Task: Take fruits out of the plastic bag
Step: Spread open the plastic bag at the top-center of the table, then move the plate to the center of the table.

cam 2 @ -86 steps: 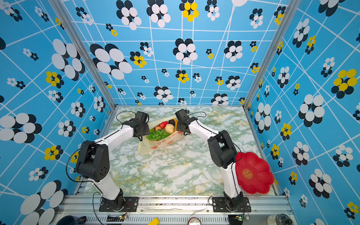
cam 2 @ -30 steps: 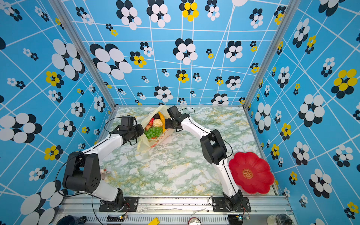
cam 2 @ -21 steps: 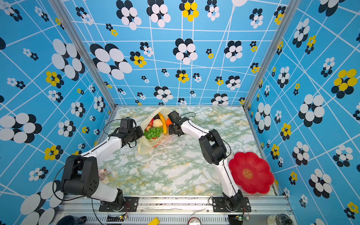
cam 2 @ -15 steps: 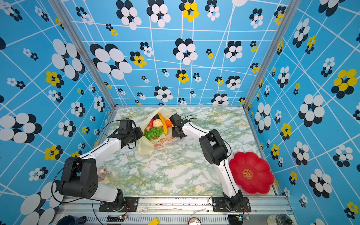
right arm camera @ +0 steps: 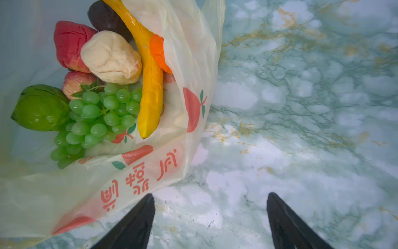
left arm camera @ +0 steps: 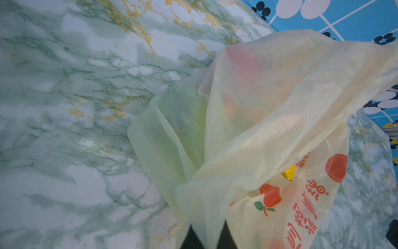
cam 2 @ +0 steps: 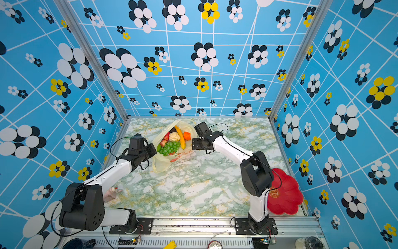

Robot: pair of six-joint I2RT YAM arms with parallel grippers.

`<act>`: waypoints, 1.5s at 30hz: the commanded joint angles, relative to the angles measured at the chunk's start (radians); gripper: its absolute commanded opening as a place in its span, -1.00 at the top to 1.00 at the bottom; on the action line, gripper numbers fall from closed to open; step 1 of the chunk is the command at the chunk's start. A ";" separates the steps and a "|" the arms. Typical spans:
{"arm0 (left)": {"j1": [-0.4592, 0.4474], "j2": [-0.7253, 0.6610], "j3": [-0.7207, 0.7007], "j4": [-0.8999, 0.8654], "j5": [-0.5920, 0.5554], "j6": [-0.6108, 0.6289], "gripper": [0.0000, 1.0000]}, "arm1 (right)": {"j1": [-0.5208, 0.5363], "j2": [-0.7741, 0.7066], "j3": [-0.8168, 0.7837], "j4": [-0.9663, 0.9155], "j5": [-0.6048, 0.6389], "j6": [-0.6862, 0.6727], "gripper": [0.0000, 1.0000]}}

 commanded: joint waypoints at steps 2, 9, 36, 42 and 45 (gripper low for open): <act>0.010 -0.031 -0.050 0.064 0.017 -0.001 0.95 | -0.012 -0.147 -0.108 -0.164 0.116 -0.034 -0.68; 0.008 -0.043 -0.085 0.132 0.075 -0.002 0.96 | -0.074 -0.352 -0.269 -0.410 0.302 0.054 -0.70; -0.028 -0.137 -0.141 0.153 0.055 0.060 0.97 | -0.363 -0.469 -0.721 -0.449 0.363 0.339 -0.09; -0.027 -0.149 -0.141 0.146 0.048 0.069 0.96 | -0.362 -0.395 -0.698 -0.438 0.367 0.312 0.22; -0.028 -0.152 -0.145 0.147 0.038 0.073 0.96 | -0.363 -0.355 -0.680 -0.436 0.378 0.296 0.35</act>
